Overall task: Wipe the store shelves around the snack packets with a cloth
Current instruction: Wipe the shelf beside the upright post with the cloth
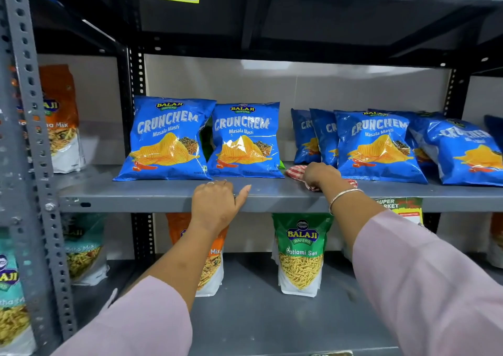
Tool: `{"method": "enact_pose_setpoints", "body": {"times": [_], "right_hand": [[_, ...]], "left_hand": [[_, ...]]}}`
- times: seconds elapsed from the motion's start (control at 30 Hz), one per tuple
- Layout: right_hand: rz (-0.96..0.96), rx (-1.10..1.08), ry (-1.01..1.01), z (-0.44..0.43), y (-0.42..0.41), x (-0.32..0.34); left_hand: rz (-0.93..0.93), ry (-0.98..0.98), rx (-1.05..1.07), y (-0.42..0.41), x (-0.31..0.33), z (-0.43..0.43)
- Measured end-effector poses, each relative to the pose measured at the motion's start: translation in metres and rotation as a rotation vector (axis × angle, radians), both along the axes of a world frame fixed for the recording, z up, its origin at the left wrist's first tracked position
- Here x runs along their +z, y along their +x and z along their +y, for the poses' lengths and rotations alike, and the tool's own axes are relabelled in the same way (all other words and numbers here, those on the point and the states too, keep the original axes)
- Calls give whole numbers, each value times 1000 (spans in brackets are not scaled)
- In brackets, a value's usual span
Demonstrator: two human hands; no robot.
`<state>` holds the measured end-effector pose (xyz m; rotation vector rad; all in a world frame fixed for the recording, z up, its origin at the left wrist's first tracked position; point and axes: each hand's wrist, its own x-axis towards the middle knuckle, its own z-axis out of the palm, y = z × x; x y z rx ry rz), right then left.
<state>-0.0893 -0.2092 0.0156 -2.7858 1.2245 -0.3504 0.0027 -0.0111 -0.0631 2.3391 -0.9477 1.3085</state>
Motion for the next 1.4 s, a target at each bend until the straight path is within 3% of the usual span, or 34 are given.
{"method": "enact_pose_setpoints", "body": {"times": [0.2, 0.3, 0.33, 0.4, 0.47, 0.6, 0.7, 0.83, 0.93, 1.1, 1.2, 1.3, 1.4], "right_hand": [[12, 17, -21, 14, 0, -14], [-85, 91, 112, 15, -2, -13], [-62, 113, 74, 12, -4, -8], [-52, 256, 25, 47, -20, 7], [-125, 305, -9, 60, -16, 13], [-394, 284, 110, 76, -4, 20], [-572, 400, 290, 92, 2, 23], [-635, 618, 85, 131, 18, 9], [-623, 834, 128, 175, 31, -6], [-456, 1072, 237, 231, 50, -19], [-222, 1147, 261, 250, 59, -23], [178, 1122, 305, 263, 74, -39], [372, 986, 277, 277, 103, -82]], "left_hand": [[17, 5, 8, 6, -16, 4], [93, 53, -19, 4, -16, 6], [108, 70, -26, 2, -13, 2], [99, 20, 125, -27, -10, 32], [128, 19, 82, -21, -9, 39], [69, 33, 65, -17, -16, 42], [36, -24, 85, -13, -22, 52], [33, -27, 236, -19, -41, 89], [42, 52, 314, -14, -69, 132], [100, 110, 429, 3, -97, 197], [119, 141, 447, 20, -121, 233], [118, 165, 434, 43, -151, 264], [71, 171, 403, 69, -166, 282]]}}
